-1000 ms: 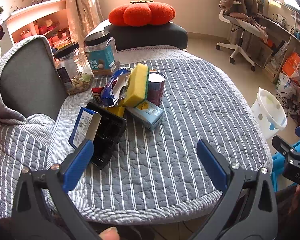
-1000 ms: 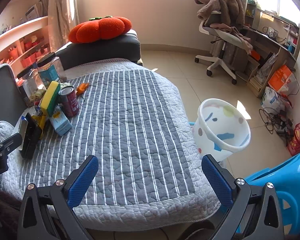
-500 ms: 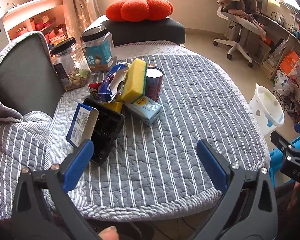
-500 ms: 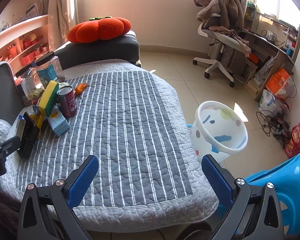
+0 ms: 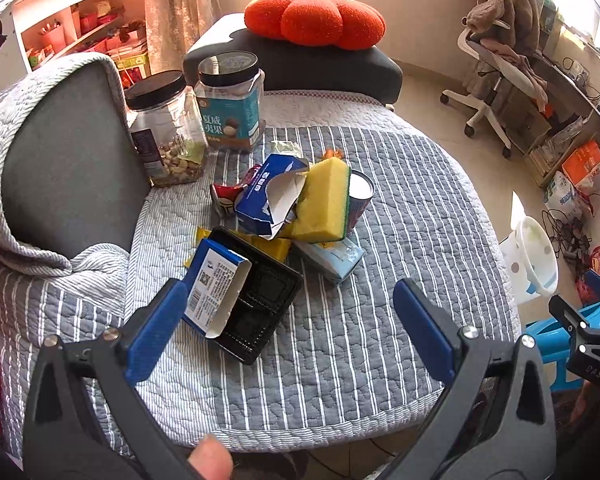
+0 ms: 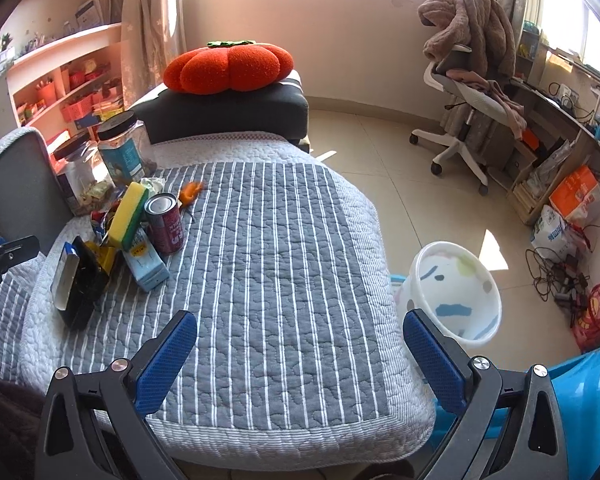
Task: Collect trash
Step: 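Grasp the blue box with the left tool while the right tool grasps the yellow sponge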
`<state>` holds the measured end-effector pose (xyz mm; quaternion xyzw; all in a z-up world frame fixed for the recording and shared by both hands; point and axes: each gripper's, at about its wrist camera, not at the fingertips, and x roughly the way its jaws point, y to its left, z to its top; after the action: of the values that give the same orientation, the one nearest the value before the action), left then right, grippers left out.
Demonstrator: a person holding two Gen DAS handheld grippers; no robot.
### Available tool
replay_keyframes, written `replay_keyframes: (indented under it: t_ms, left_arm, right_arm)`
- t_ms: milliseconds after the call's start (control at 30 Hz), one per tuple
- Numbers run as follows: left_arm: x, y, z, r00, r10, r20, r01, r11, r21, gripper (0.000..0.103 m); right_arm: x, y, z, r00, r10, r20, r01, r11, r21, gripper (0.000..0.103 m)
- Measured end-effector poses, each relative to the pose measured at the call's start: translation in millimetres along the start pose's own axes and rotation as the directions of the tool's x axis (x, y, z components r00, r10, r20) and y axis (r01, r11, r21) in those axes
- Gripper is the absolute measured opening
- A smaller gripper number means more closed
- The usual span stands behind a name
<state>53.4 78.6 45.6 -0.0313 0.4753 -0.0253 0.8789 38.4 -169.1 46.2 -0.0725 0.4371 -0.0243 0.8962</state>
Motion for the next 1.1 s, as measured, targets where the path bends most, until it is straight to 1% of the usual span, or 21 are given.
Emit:
replay_keyframes:
  t_ms: [33,100,133,200,267,367,433,533,600,667,733,767,867,900,1000,1100]
  left_arm:
    - [5.5,4.0,5.3,1.000,0.006,-0.010,-0.006,1.000,-0.002,0.102]
    - [22.1,11.7,16.0,0.997,0.051,-0.055,-0.052,0.998,-0.017,0.102]
    - [31.0,16.2,20.8,0.996,0.047,-0.076,-0.049,0.998,-0.029,0.102]
    - [49.8,25.8,28.5,0.993,0.001,-0.120,-0.007,0.999,-0.051,0.102]
    - [67.5,36.3,30.8,0.988,-0.010,-0.156,0.000,0.998,-0.064,0.102]
    - [88.7,47.5,27.3,0.976,0.011,-0.216,-0.018,0.999,-0.035,0.101]
    - [98.2,52.9,21.6,0.965,0.032,-0.259,-0.033,0.999,0.002,0.101]
    - [108.0,58.5,14.9,0.952,0.033,-0.306,-0.016,0.998,0.059,0.101]
    - [112.7,60.4,12.6,0.947,0.031,-0.320,0.000,0.995,0.096,0.099]
    - [116.3,61.7,10.6,0.943,0.020,-0.332,0.023,0.992,0.125,0.095]
    - [121.6,63.1,9.5,0.939,0.017,-0.342,0.032,0.990,0.137,0.084]
    - [125.0,63.8,9.3,0.937,0.012,-0.350,0.039,0.989,0.140,0.081]
    - [128.9,64.1,7.7,0.934,-0.024,-0.356,0.079,0.987,0.143,0.069]
    - [129.3,64.3,7.7,0.934,-0.030,-0.356,0.087,0.986,0.144,0.068]
    - [124.7,64.0,7.8,0.940,-0.042,-0.338,0.098,0.984,0.149,0.067]
    - [108.6,62.4,12.0,0.952,-0.065,-0.300,0.111,0.984,0.138,0.067]
  right_arm:
    - [4.3,1.6,5.0,1.000,0.001,-0.012,-0.002,1.000,-0.015,0.103]
    - [15.2,4.8,13.8,1.000,0.002,-0.026,-0.003,0.999,-0.038,0.103]
    - [21.7,5.7,17.5,0.999,0.001,-0.037,-0.003,0.999,-0.043,0.103]
    - [37.2,4.7,21.9,0.998,0.012,-0.065,-0.014,0.999,-0.033,0.103]
    - [51.8,2.2,21.1,0.996,0.035,-0.086,-0.036,0.999,-0.007,0.103]
    - [76.4,-0.9,14.5,0.987,0.076,-0.144,-0.072,0.997,0.035,0.103]
    - [89.6,-1.1,12.9,0.973,0.130,-0.192,-0.120,0.991,0.061,0.103]
    - [100.2,0.4,16.8,0.956,0.200,-0.217,-0.179,0.978,0.111,0.103]
    - [103.5,4.3,20.9,0.951,0.217,-0.221,-0.194,0.973,0.125,0.103]
    - [105.3,12.7,25.5,0.948,0.226,-0.222,-0.206,0.972,0.113,0.103]
    - [107.3,22.3,29.4,0.946,0.236,-0.223,-0.219,0.971,0.098,0.103]
    - [108.4,27.3,30.8,0.945,0.240,-0.224,-0.225,0.970,0.091,0.103]
    - [114.5,42.2,35.2,0.945,0.238,-0.225,-0.229,0.971,0.066,0.103]
    - [116.8,46.8,36.6,0.946,0.235,-0.225,-0.227,0.972,0.059,0.103]
    - [123.1,58.7,41.5,0.946,0.234,-0.223,-0.228,0.972,0.054,0.103]
    - [125.6,69.1,50.2,0.944,0.258,-0.207,-0.251,0.966,0.060,0.103]
